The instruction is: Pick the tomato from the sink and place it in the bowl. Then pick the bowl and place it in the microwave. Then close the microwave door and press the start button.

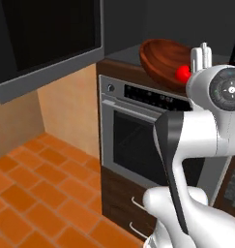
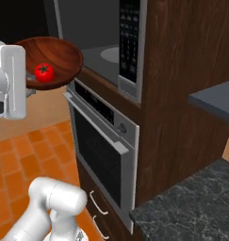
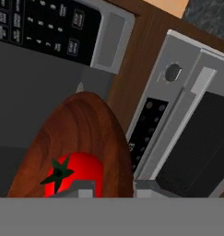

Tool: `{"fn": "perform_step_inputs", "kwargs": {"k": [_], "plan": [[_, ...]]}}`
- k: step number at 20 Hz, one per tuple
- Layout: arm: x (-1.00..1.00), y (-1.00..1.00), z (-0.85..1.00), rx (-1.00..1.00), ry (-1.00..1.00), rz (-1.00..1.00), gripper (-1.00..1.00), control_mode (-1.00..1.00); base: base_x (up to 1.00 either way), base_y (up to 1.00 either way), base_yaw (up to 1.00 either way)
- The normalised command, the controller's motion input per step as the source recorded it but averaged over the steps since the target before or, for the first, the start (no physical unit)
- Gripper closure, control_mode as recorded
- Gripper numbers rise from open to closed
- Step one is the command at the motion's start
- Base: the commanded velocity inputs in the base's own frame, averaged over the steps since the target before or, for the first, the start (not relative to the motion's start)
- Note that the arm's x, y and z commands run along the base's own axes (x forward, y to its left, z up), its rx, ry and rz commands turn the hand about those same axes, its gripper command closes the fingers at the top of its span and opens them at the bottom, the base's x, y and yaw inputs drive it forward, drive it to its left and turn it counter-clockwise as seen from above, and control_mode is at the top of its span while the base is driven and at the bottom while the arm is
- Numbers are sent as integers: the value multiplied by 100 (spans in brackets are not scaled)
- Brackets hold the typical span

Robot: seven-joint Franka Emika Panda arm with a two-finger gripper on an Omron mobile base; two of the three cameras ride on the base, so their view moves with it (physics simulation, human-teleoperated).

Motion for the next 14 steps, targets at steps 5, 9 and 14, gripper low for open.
{"fn": "perform_step_inputs", "kwargs": {"k": [5, 9, 14], "plan": [[0, 0, 0, 0, 0, 0, 100, 100, 88, 0, -13], [0, 0, 0, 0, 0, 0, 100, 100, 44, 0, -8], [0, 0, 0, 0, 0, 0, 100, 100, 29, 10, -17]]}}
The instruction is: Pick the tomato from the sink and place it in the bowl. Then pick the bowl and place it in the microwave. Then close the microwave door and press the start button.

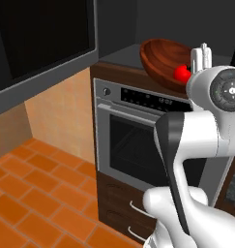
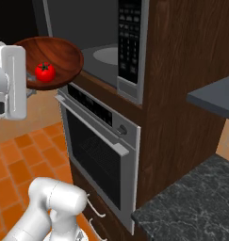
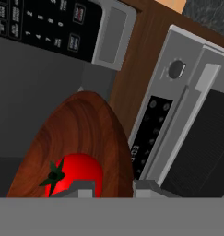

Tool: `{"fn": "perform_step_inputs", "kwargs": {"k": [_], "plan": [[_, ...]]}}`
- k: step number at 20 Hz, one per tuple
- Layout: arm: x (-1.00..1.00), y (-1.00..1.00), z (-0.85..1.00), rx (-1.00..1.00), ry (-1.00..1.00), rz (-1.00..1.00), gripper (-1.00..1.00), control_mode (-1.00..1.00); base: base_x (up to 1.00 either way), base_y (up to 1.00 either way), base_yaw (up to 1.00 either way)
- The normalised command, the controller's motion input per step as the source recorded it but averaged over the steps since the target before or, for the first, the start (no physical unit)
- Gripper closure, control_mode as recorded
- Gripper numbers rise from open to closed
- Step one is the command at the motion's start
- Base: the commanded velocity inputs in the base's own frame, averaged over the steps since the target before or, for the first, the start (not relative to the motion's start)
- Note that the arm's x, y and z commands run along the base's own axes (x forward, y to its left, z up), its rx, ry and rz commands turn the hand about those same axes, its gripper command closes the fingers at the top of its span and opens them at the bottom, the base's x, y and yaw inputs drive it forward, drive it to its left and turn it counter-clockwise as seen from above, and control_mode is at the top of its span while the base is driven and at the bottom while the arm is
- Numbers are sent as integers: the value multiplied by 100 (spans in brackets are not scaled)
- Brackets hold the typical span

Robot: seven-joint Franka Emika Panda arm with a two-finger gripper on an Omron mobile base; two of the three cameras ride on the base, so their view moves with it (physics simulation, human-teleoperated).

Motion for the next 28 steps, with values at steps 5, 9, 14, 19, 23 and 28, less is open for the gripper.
{"fn": "perform_step_inputs", "kwargs": {"k": [5, 9, 14, 19, 23, 28], "plan": [[0, 0, 0, 0, 0, 0, 100, 100, 23, 22, -28], [0, 13, 15, -5, 0, -2, 100, -100, 9, 21, -13], [3, -1, 54, -8, 0, -1, 100, -100, 0, 0, 0], [70, -38, 13, -1, 6, -1, 100, -100, 0, 0, 0], [81, -18, 0, -2, -2, 0, 100, -100, 0, 0, 0], [86, -18, -2, -1, 0, 0, 100, -100, 0, 0, 0]]}}
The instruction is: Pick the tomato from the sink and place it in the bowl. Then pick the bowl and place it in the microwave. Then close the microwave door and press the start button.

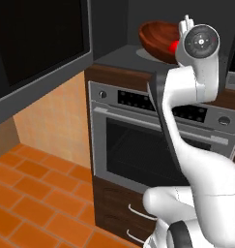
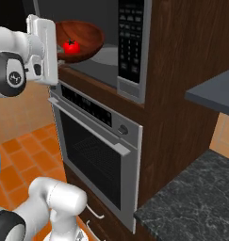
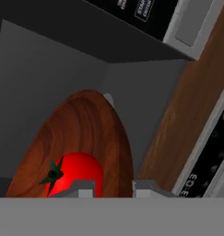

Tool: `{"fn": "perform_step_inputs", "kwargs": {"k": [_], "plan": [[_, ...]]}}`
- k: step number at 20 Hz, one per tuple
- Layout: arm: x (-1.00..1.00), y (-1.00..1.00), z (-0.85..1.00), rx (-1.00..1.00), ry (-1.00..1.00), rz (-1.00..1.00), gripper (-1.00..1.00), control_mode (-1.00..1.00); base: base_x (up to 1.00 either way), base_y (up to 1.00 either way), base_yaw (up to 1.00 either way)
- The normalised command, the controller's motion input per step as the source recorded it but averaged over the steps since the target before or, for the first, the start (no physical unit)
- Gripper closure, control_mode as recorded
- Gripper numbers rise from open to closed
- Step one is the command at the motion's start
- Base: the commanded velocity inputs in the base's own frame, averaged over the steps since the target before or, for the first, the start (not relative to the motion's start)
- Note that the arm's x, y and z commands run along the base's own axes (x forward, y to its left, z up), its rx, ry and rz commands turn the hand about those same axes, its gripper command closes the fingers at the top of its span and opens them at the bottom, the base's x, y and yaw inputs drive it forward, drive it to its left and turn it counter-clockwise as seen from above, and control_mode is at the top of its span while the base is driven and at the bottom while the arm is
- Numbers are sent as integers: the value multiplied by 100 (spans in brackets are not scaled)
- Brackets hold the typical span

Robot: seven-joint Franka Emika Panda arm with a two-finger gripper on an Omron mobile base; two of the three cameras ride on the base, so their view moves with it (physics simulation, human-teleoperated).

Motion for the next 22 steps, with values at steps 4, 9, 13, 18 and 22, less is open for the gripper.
{"fn": "perform_step_inputs", "kwargs": {"k": [4, 9, 13, 18, 22], "plan": [[91, -4, -5, 0, 0, -4, 100, -100, 0, 0, 0], [85, -10, -28, 0, 0, -4, 100, -100, 0, 0, 0], [65, -18, -32, 0, 0, 0, 100, -100, 0, 0, 0], [50, -18, -21, 0, 0, 0, 100, -100, 0, 0, 0], [55, -10, -14, 0, 0, 0, 100, -100, 0, 0, 0]]}}
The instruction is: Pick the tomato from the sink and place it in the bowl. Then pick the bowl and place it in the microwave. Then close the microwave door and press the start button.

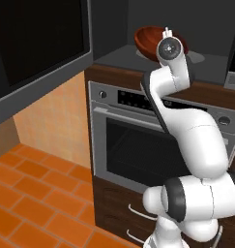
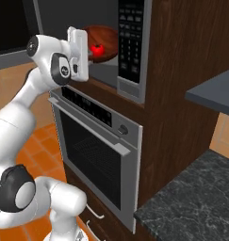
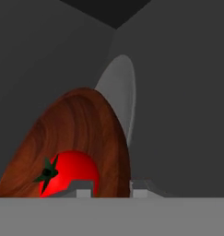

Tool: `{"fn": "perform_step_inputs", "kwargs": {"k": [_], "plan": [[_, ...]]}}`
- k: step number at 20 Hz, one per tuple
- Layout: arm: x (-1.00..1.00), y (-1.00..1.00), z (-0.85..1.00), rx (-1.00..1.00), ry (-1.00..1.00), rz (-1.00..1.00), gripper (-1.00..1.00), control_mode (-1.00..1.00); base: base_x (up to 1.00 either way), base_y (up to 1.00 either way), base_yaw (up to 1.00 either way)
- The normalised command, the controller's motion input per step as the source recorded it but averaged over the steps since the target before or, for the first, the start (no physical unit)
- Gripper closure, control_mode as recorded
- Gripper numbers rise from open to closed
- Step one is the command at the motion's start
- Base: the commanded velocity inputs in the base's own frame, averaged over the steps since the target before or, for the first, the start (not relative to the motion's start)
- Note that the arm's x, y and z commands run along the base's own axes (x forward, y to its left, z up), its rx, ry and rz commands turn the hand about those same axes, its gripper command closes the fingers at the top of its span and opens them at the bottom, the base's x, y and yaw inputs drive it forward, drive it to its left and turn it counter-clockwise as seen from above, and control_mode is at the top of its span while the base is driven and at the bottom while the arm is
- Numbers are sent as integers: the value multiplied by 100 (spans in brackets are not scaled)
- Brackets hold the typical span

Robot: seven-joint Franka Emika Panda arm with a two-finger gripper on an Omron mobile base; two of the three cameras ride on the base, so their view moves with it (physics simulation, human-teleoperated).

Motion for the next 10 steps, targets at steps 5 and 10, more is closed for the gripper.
{"fn": "perform_step_inputs", "kwargs": {"k": [5, 10], "plan": [[60, -6, 0, 0, 0, 0, 100, -100, 0, 0, 0], [24, 0, -3, 0, 0, 0, -100, -100, 0, 0, 0]]}}
